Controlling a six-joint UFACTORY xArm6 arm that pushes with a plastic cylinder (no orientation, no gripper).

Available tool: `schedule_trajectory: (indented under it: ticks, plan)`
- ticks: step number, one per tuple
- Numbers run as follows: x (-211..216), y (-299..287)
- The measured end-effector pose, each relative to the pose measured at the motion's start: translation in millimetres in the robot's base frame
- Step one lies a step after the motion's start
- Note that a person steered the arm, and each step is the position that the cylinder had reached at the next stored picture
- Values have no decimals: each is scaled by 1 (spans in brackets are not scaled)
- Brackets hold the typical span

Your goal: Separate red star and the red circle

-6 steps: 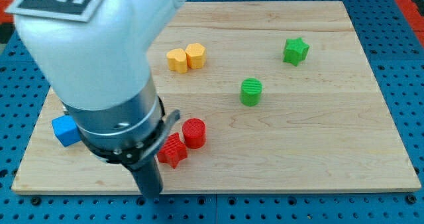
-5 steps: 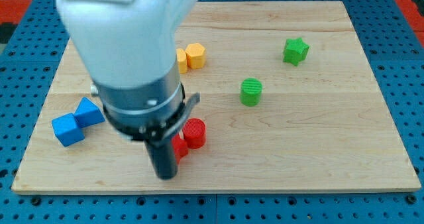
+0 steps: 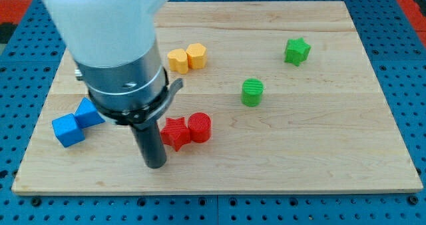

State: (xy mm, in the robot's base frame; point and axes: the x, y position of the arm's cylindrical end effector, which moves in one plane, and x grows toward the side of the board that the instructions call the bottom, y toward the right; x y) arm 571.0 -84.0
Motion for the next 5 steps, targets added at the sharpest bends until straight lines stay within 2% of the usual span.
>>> schedule_trajectory:
  ticks: [3,5]
  plan:
    - [-16,71]
    - [-32,13]
